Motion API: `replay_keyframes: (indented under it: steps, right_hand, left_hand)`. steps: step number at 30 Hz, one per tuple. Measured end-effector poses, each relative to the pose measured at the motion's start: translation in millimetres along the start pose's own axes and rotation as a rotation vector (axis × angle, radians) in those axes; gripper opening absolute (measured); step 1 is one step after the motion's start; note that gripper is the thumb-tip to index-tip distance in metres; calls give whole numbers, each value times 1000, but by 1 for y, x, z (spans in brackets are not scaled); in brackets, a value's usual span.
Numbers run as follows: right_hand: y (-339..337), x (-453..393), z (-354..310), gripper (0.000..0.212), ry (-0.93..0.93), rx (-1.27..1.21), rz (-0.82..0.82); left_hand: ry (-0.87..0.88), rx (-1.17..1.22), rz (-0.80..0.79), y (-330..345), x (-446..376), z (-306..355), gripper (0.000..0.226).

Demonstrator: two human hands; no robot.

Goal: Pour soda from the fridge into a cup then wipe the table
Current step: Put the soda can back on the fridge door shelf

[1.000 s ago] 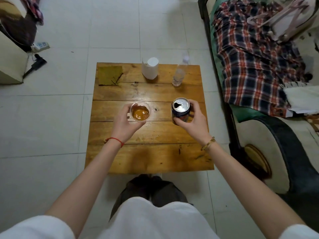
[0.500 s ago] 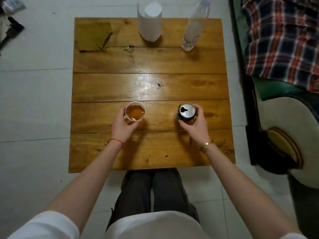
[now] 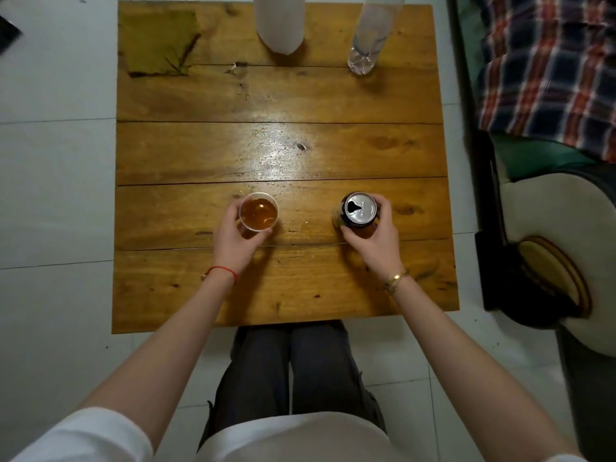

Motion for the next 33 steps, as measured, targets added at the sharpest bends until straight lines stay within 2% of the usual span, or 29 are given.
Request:
replay_keyframes:
  steps: [8, 12, 14, 16, 18, 20, 23, 25, 27, 29, 33]
  right_hand:
    - [-5, 5, 6, 82, 33, -65, -69]
    - [-12, 8, 10, 85, 51, -57, -84]
    - [-16, 10, 6, 83, 44, -40, -88]
    - [-20, 11, 1, 80, 35, -30, -97]
    - [-22, 12, -4, 78, 31, -30, -98]
    - [-22, 11, -9, 75, 23, -22, -98]
    - [-19, 8, -12, 71, 17, -2, -96]
    - [-16, 7, -9, 71, 23, 6, -94]
    - [-14, 5, -4, 70, 23, -2, -93]
    - [-12, 4, 2, 71, 19, -15, -100]
    - [-10, 3, 12, 71, 14, -17, -133]
  left_hand:
    - [-44, -32, -14, 7, 3, -7, 72]
    - [-92, -57, -33, 3, 6, -9, 91]
    - [-116, -110, 13, -3, 13, -6, 96]
    - [-77, -129, 116, -10, 30, 5, 83]
    - [14, -97, 231, -12, 54, 19, 60]
    - [107, -54, 250, -4, 77, 36, 44]
    - [128, -62, 48, 30, 85, 48, 32]
    - [-26, -11, -152, 62, 74, 41, 26]
    - [-250, 93, -312, 93, 62, 29, 26]
    - [-378, 129, -358, 112, 51, 20, 30]
    - [-461, 198, -371, 131, 37, 18, 32]
Point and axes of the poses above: each hand's wrist, its own x-axis away from the middle knuckle, its own y-axis out of the palm, z = x × y, the point moved 6 cm from there along -x, towards the middle knuckle, and after that the axes turned 14 degrees about -y, right-handed, at the moved point
